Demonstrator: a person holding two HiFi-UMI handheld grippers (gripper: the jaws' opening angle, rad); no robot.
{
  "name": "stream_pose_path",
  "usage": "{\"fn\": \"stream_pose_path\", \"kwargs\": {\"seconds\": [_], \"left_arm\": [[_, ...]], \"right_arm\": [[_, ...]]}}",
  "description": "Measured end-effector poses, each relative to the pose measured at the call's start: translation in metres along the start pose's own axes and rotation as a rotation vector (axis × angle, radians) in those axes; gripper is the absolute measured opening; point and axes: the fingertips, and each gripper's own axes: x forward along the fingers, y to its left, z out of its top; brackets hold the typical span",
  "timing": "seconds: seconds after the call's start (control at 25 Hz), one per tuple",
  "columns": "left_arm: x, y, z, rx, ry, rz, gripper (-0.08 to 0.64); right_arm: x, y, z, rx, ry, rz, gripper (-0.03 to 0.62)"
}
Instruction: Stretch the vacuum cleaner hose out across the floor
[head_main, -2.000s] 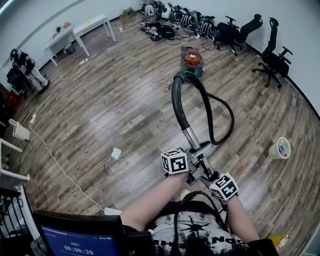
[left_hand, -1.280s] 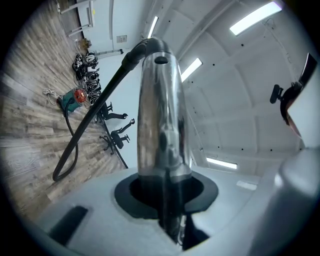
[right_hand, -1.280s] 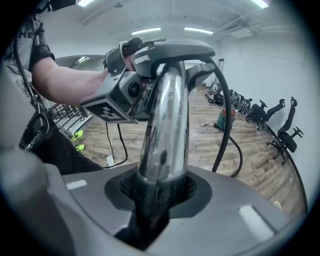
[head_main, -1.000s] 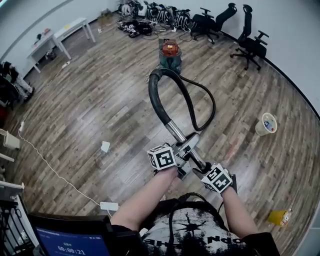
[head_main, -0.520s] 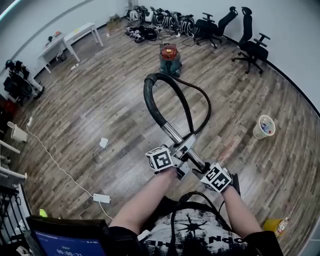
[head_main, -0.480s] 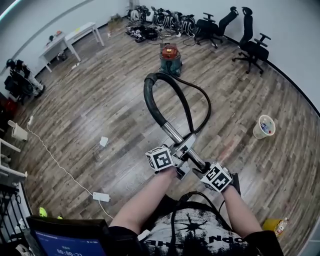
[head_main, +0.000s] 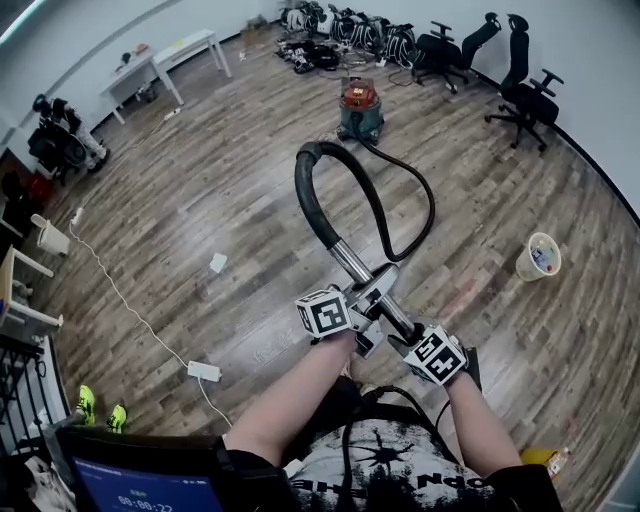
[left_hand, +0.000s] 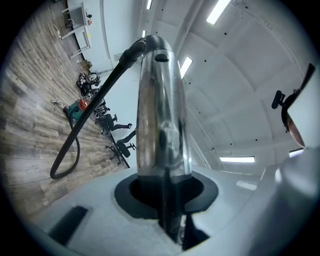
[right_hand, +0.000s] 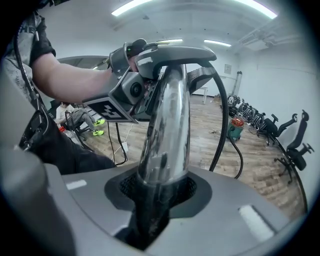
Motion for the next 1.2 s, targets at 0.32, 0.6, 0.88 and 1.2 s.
{"fn": "stream_pose_path", "kwargs": {"seconds": [0.32,0.6,0.88,1.2], "left_arm": [[-0.012,-0.002,-0.005,-0.007,0.000,0.000,0.091],[-0.045,-0.015,-0.006,-0.014,0.021,-0.018,0.092],[-0.077,-0.042,-0.031,-0.050,0.061,-0.056,0.094],[-0.123,-0.072,-0.089,-0.099,0.138,-0.121,0.094]], "right_arm": [[0.003,0.014,-0.003,0.011,0.002,0.015,0.121],[0.009,0.051,0.005,0.036,-0.003,0.008,0.121],[-0.004,0.100,-0.004,0.078,0.024,-0.038,0.123],[-0.013,0.165,-0.046,0.122,0.085,-0.171,0.120]]}}
